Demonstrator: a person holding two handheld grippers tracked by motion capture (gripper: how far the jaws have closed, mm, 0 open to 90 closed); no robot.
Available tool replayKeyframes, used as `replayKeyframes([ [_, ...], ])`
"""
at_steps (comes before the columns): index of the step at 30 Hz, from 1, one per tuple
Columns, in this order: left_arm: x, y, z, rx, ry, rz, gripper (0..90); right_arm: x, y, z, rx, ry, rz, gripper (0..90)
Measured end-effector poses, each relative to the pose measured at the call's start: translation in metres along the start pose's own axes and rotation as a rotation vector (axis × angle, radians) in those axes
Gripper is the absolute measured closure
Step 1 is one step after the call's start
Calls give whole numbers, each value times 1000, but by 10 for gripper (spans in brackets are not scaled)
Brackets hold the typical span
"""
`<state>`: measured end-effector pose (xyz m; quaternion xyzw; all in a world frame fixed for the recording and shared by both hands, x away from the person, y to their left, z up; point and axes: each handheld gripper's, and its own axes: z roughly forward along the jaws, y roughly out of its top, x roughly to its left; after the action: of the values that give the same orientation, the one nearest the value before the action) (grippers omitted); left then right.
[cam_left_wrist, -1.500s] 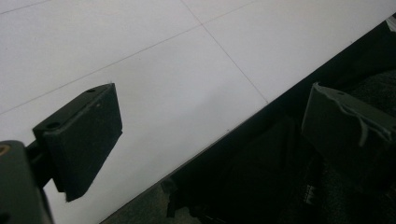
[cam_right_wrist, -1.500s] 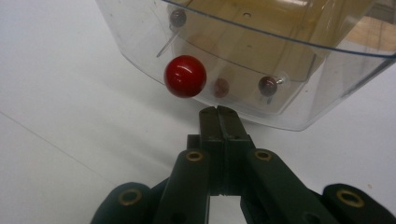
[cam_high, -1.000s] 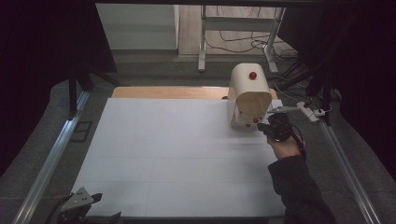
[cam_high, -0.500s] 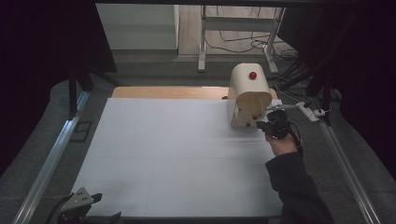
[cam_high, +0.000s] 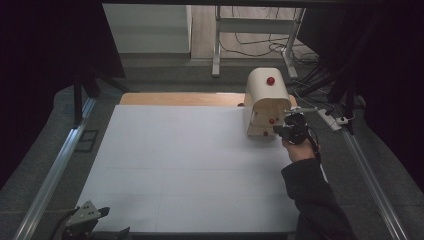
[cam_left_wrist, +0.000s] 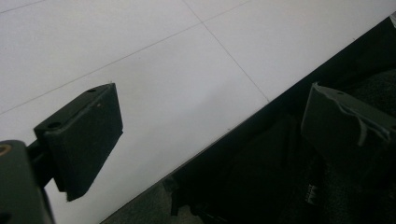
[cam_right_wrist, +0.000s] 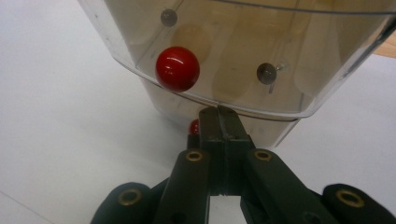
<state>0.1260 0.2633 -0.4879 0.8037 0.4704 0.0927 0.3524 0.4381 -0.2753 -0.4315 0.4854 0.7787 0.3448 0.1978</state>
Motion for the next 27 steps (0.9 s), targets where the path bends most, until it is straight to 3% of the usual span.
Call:
replayKeyframes([
  [18, -1, 0, 0, 6, 7, 5, 63, -3, 3, 12, -8, -25, 10, 891],
  [27, -1, 0, 0, 4, 7, 5, 63, 3, 3, 4, -13, 8, -6, 868],
])
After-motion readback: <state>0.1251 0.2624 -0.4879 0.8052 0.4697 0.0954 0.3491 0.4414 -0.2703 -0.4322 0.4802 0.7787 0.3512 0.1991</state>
